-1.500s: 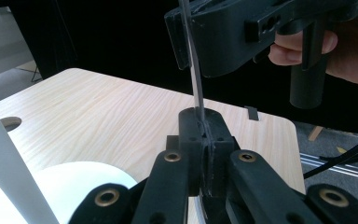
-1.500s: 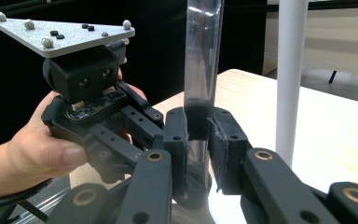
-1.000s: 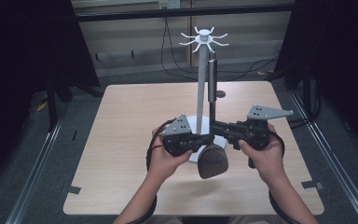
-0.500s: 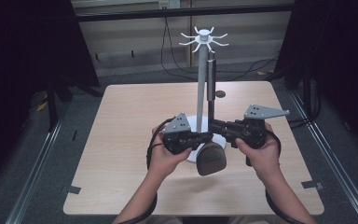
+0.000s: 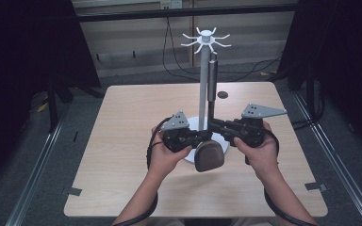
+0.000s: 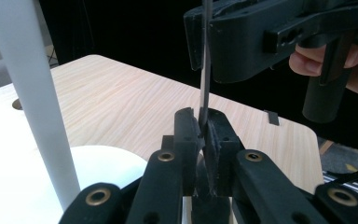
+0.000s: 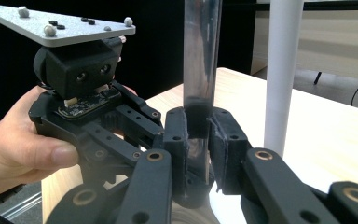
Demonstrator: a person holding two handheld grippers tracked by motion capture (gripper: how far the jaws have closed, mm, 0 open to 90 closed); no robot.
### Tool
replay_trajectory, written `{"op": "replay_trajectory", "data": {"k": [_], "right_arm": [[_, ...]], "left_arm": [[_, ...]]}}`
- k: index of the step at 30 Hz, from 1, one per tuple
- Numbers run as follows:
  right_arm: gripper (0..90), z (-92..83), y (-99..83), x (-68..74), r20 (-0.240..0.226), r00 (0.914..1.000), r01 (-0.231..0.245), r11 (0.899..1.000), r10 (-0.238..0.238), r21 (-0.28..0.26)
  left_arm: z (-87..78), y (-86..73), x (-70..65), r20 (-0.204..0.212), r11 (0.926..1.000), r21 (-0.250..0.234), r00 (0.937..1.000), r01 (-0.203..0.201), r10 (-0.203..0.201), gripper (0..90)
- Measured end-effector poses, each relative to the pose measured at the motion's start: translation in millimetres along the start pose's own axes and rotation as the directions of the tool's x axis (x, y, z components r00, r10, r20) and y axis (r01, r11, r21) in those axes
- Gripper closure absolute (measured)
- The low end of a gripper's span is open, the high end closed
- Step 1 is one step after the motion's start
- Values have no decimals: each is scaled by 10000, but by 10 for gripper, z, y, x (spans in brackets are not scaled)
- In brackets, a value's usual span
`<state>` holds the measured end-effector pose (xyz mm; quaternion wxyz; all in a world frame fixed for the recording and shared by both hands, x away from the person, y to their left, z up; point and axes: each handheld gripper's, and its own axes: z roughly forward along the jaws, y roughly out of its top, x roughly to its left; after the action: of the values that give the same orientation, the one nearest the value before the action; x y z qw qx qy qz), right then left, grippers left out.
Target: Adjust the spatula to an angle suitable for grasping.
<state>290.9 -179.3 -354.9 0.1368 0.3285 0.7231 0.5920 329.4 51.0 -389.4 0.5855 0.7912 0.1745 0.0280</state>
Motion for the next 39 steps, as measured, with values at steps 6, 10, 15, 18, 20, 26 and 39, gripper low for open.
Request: {"op": "replay_trajectory", "data": {"k": [6,10,15,18,20,26,39], "right_arm": [[775,14,-6,-15,17,10000,-58,9999,58,-143],[767,25,-9,-21,47,10000,-21,9999,21,-167],[746,30,-10,-26,145,9999,-13,9999,15,-157],[738,40,-17,-32,209,9998,24,9999,-21,-136],[721,48,-20,-38,295,9996,43,9999,-39,-137],[692,62,-28,-61,423,9991,-9,9999,15,-135],[639,63,-54,-128,729,9973,-109,9998,121,-171]], "left_arm": [[-5,-3,19,-28,9997,-196,9998,177,-178,805],[0,0,30,52,9996,-196,9998,197,-196,788],[4,-5,37,5,9992,-264,9995,312,-312,754],[-7,-3,50,-30,9989,-245,9991,412,-412,749],[-8,-4,50,-82,9985,-263,9988,485,-487,732],[-5,-7,60,-156,9991,-220,9992,372,-375,676],[68,-40,93,-204,9988,-135,9986,477,-480,630]]}}
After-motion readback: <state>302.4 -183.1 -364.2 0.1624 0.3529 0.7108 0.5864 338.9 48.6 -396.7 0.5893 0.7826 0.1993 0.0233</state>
